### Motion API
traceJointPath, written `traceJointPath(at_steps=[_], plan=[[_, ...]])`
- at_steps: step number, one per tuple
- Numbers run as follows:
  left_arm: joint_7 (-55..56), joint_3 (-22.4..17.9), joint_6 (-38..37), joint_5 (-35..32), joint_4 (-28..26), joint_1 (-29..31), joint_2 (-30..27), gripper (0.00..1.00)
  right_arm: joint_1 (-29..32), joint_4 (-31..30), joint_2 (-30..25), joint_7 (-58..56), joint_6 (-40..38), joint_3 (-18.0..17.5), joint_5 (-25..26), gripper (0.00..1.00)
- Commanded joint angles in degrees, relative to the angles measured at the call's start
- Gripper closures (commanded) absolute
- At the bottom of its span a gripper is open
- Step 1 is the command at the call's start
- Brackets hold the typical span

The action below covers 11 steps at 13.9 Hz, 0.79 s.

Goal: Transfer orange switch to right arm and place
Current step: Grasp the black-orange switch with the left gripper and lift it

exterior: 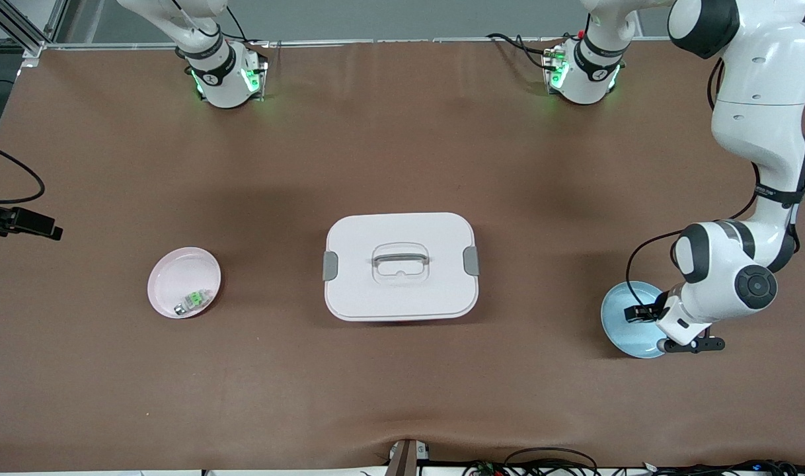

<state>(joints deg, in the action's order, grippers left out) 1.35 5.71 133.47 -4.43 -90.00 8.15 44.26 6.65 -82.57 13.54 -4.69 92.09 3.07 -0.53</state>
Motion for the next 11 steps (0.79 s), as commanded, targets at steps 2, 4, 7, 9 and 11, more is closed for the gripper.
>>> traceJointPath(at_steps=[2,4,7,9,11], plan=[[0.41,0.35,-0.66,-0.76,-0.08,0.02,-2.5,1.0,1.35,0.57,0.7,-0.58,-0.59,-0.35,0.53,0.0],[1.72,1.32,-5.12,-0.23,0.18,-0.33,-5.48,1.0,1.7,0.48,0.7,-0.23,-0.59,-0.35,0.27,0.0],[7.42,5.35,-11.19,-0.23,0.27,-0.33,-10.14,1.0,1.44,0.65,0.61,2.13,-1.21,-0.43,-0.61,0.0],[11.47,7.64,-14.71,-0.14,0.18,-0.07,-12.35,1.0,1.0,0.74,0.61,7.83,-1.3,-0.61,-1.14,0.0],[16.2,10.71,-16.83,-0.05,0.44,0.02,-13.84,1.0,0.83,0.57,0.61,10.31,-1.38,-0.61,-3.59,0.0]])
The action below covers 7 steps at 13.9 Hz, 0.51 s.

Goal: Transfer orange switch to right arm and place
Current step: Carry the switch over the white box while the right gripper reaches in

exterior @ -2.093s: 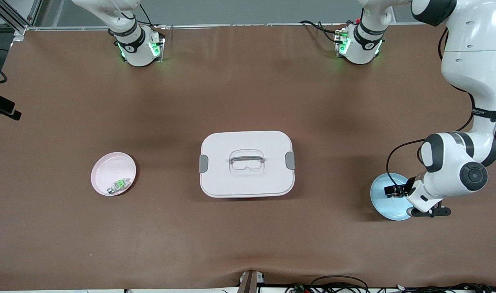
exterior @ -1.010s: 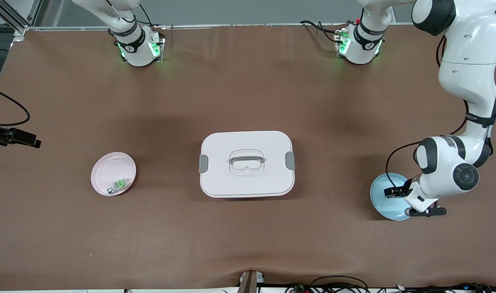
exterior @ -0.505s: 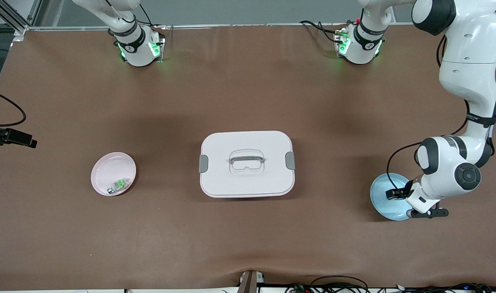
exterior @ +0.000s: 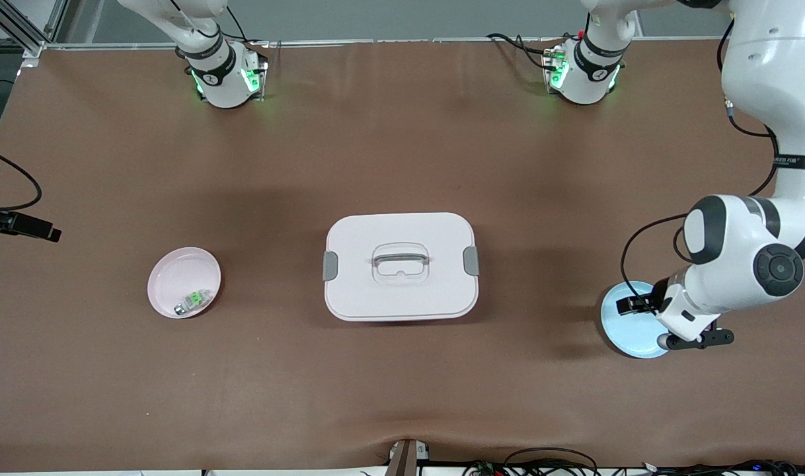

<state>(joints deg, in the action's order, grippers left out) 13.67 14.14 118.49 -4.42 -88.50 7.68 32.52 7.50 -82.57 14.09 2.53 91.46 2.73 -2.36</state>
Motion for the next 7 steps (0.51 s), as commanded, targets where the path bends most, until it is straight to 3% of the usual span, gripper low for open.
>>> traceJointPath(at_steps=[1,5,7], plan=[[6.78,3.86,-2.73,0.63,-0.97,0.58,-2.72,1.0,0.06,0.57,0.06,3.01,-0.67,-0.27,-1.85,0.0],[16.97,8.17,-4.75,8.44,2.0,0.32,-3.61,1.0,0.15,0.13,0.15,3.01,0.39,-0.27,-1.85,0.0],[24.95,10.63,-6.51,9.25,4.73,0.06,-3.61,1.0,0.32,-0.13,0.06,3.45,0.92,-0.27,-4.47,0.0]])
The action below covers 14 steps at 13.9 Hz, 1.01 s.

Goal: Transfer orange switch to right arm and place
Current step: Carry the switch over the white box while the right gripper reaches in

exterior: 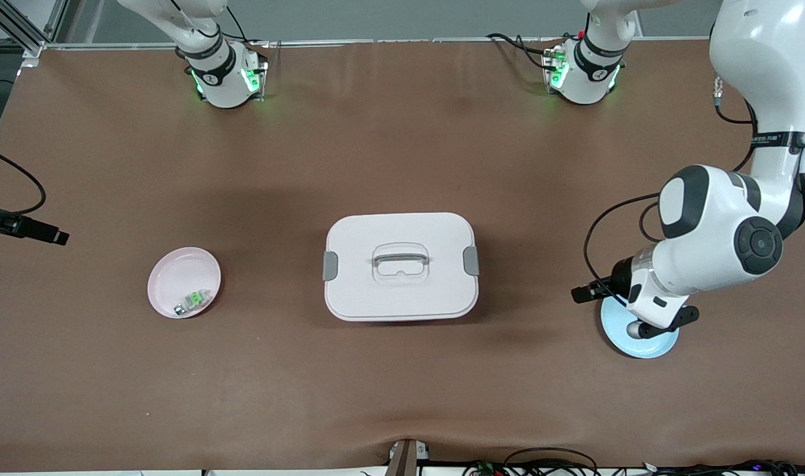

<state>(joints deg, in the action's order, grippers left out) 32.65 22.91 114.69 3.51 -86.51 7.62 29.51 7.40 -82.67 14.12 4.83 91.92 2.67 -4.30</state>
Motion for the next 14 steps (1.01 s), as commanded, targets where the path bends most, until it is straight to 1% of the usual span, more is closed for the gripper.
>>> traceJointPath(at_steps=[1,3,4,6,7,8,10,12,14], plan=[[10.81,3.44,-2.71,1.93,3.44,0.12,-0.59,1.0,0.42,-0.04,-0.41,1.15,0.01,-0.21,-5.34,0.0],[20.04,5.47,-2.63,5.35,4.85,-0.32,-0.33,1.0,0.42,-0.12,-1.81,2.81,-0.25,-0.21,-10.7,0.0],[24.26,6.26,-2.63,5.89,6.25,-1.37,0.2,1.0,0.25,-0.47,-2.6,4.3,-0.17,-0.21,-14.04,0.0],[32.09,6.36,-2.54,5.89,7.93,-4.44,0.46,1.0,0.25,-0.74,-4.19,6.68,-0.16,-0.3,-20.89,0.0],[35.61,6.45,-2.45,5.98,9.07,-5.85,0.9,1.0,0.25,-0.83,-5.06,6.69,-0.17,-0.21,-22.84,0.0],[38.77,6.45,-2.45,5.98,10.12,-7.25,1.25,1.0,0.25,-0.74,-5.51,6.6,-0.17,-0.3,-23.64,0.0],[43.44,6.45,-1.84,5.98,11.7,-9.89,2.22,1.0,0.25,-0.39,-6.82,6.6,-0.25,-0.3,-26.88,0.0],[47.66,6.45,-1.23,5.98,12.85,-12.88,3.01,1.0,-1.32,-0.39,-9.37,6.77,-0.34,-0.56,-27.34,0.0],[52.75,6.71,1.93,6.94,13.29,-14.64,3.54,1.0,-4.58,-0.83,-10.17,10.7,1.84,-0.48,-26.99,0.0]])
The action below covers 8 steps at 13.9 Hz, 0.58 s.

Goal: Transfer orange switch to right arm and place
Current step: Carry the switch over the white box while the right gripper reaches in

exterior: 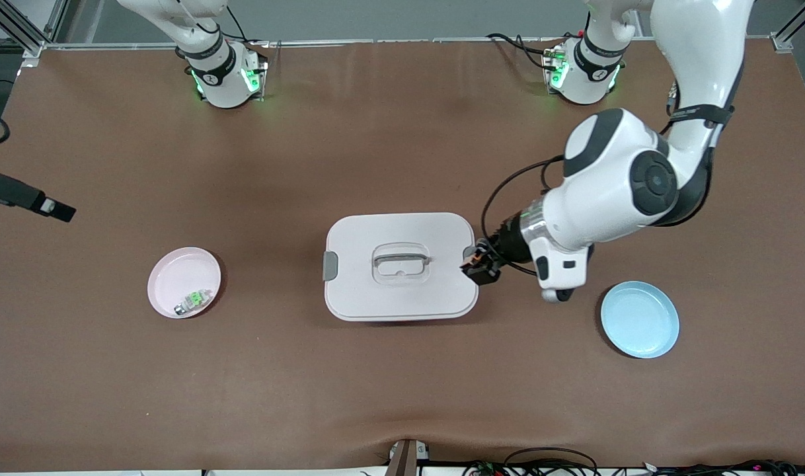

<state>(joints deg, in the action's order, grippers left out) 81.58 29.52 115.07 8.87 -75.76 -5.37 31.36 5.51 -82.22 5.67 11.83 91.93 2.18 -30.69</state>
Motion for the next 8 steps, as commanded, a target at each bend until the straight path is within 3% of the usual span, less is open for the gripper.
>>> traceJointPath(at_steps=[1,3,6,8], plan=[[5.67,0.01,2.78,4.11,3.68,-2.8,2.3,1.0,-3.22,-1.45,-1.72,6.51,3.24,0.02,-0.77,0.0],[7.79,-0.17,2.97,5.89,4.04,-3.77,2.57,1.0,-5.76,-3.46,-2.41,10.73,5.44,-0.07,-1.74,0.0],[12.89,-0.08,3.06,5.98,4.04,-5.09,2.57,1.0,-16.19,-17.4,-11.18,20.22,22.17,-0.16,-2.52,0.0],[15.78,-0.08,3.14,5.98,4.13,-6.32,2.66,1.0,-22.19,-22.88,-13.32,23.93,31.34,-0.16,-3.4,0.0]])
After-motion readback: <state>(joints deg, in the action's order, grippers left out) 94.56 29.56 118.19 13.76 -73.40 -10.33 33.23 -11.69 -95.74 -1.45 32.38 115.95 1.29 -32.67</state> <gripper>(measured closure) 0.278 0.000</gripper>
